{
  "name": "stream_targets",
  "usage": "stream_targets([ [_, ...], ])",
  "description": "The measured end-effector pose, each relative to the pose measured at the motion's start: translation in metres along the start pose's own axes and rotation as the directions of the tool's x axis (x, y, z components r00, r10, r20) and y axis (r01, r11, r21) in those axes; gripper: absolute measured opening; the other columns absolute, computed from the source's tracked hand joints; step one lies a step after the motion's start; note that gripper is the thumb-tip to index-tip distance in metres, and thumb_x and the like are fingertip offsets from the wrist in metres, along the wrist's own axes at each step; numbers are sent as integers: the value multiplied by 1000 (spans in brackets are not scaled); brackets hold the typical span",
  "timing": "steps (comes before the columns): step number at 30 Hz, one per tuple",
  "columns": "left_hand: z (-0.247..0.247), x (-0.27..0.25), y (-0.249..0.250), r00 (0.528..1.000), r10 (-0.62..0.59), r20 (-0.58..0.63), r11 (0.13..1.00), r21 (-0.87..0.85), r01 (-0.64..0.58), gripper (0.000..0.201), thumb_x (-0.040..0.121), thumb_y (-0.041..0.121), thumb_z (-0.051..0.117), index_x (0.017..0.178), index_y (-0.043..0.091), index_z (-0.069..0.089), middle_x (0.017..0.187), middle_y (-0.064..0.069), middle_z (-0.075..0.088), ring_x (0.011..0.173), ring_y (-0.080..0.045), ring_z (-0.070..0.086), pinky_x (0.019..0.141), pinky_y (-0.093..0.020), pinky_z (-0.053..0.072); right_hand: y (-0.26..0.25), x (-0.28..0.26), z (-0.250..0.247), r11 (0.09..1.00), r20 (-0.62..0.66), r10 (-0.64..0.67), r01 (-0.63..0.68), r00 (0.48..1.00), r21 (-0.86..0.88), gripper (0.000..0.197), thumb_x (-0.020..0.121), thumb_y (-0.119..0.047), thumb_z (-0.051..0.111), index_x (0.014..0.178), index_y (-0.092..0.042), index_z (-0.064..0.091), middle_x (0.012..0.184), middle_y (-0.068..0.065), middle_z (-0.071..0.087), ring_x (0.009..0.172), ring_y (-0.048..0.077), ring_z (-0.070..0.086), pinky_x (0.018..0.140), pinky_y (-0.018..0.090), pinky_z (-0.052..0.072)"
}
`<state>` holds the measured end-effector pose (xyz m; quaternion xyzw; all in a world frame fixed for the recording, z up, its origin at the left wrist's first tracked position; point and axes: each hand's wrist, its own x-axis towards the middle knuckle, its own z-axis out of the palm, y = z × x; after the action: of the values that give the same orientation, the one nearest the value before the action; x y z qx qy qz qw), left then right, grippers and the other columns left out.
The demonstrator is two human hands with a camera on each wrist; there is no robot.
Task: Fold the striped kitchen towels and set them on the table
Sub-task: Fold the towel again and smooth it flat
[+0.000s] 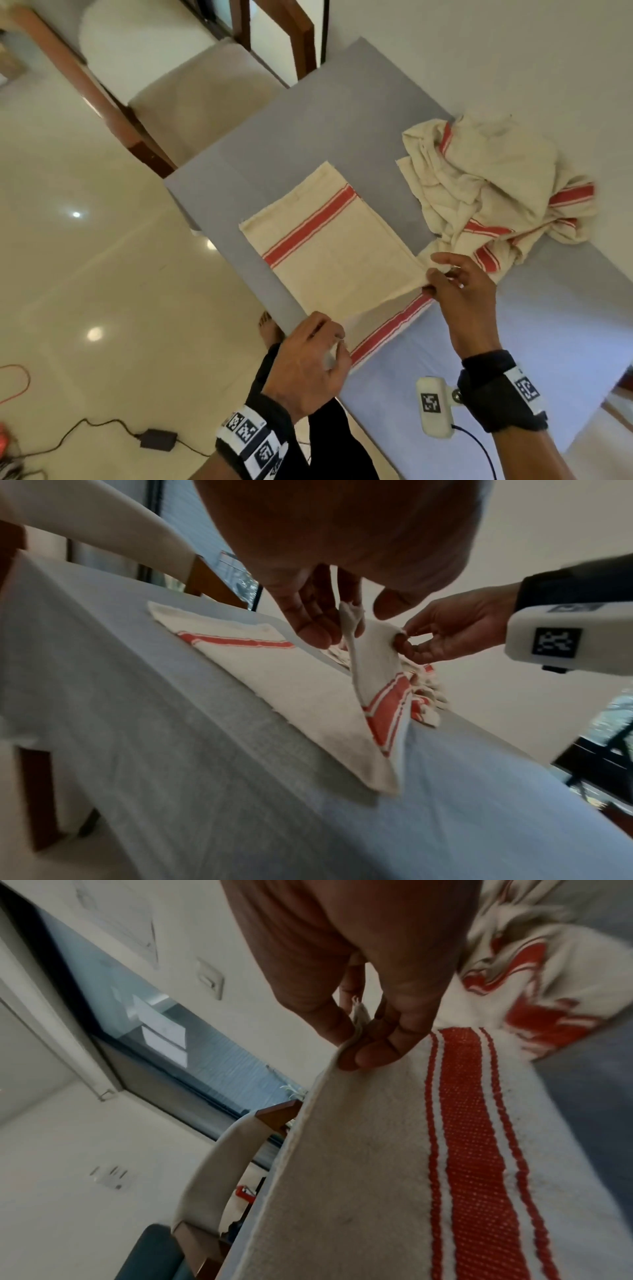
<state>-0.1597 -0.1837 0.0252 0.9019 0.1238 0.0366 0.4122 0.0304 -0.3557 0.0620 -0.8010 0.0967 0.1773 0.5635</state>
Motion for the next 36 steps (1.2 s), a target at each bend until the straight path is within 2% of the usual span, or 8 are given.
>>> stream_targets([
  [4, -30, 31, -37, 983, -113, -142, 993, 10, 116, 25, 95, 43, 71, 84, 22, 64, 86, 13, 57, 70, -7, 55, 64, -34, 53, -30, 28, 54, 995, 5, -74, 74, 997, -71, 18, 93, -3, 67, 107, -12, 74, 82, -8, 75, 72, 17, 75, 78, 36, 62],
  [7, -55, 55, -61, 958, -207, -200, 978, -66, 197, 16, 93, 24, 76, 88, 22, 61, 84, 11, 60, 71, -7, 55, 66, -25, 51, -47, 54, 97, 992, 1, -94, 94, 996, -84, 16, 92, -3, 68, 105, -8, 74, 90, 5, 75, 73, 26, 76, 69, 28, 60],
  [12, -92, 83, -99, 873, -450, -185, 882, -243, 403, 24, 93, 30, 76, 112, 31, 60, 95, 10, 70, 86, -5, 67, 79, -21, 55, -72, 90, 159, 989, 21, -56, 59, 998, -138, 14, 91, -3, 68, 97, -13, 74, 86, 17, 75, 64, 17, 73, 62, 24, 57],
  [20, -121, 133, -156, 904, -365, -222, 913, 105, 394, 13, 92, 33, 75, 102, 24, 77, 83, 5, 76, 75, -19, 66, 76, -41, 57, -79, 134, 230, 967, -7, 16, -18, 1000, -254, 9, 86, -27, 73, 92, -21, 77, 73, 2, 76, 73, 26, 76, 80, 47, 65],
  [25, -121, 147, -177, 907, -380, -182, 901, 150, 407, 11, 95, 36, 70, 99, 27, 76, 85, 8, 75, 77, -18, 65, 75, -41, 54, -69, 141, 243, 972, 7, 54, -51, 999, -231, 37, 93, -29, 72, 129, -23, 67, 106, 2, 75, 89, 18, 75, 90, 46, 63],
  [30, -120, 149, -186, 918, -357, -171, 906, 178, 385, 7, 93, 30, 74, 94, 24, 74, 78, 4, 70, 73, -22, 63, 68, -39, 50, -57, 92, 238, 859, 87, -216, 232, 972, -457, 39, 103, -24, 61, 141, -20, 57, 126, -3, 65, 108, 10, 62, 90, 9, 46],
  [34, -120, 147, -179, 924, -339, -175, 885, 273, 376, 23, 95, 30, 70, 117, 26, 67, 105, 3, 67, 96, -22, 60, 80, -39, 50, -10, 49, 230, 658, 233, -306, 381, 923, -649, 39, 103, -27, 59, 140, -16, 56, 150, 9, 51, 140, 26, 47, 114, 45, 43],
  [36, -111, 157, -167, 974, -195, -117, 937, 271, 221, 33, 92, 20, 75, 123, 22, 64, 117, -2, 66, 107, -24, 59, 88, -41, 52, 9, 43, 228, 557, 255, -317, 397, 914, -730, 43, 103, -26, 61, 144, -16, 52, 161, 13, 38, 150, 32, 33, 122, 52, 32],
])
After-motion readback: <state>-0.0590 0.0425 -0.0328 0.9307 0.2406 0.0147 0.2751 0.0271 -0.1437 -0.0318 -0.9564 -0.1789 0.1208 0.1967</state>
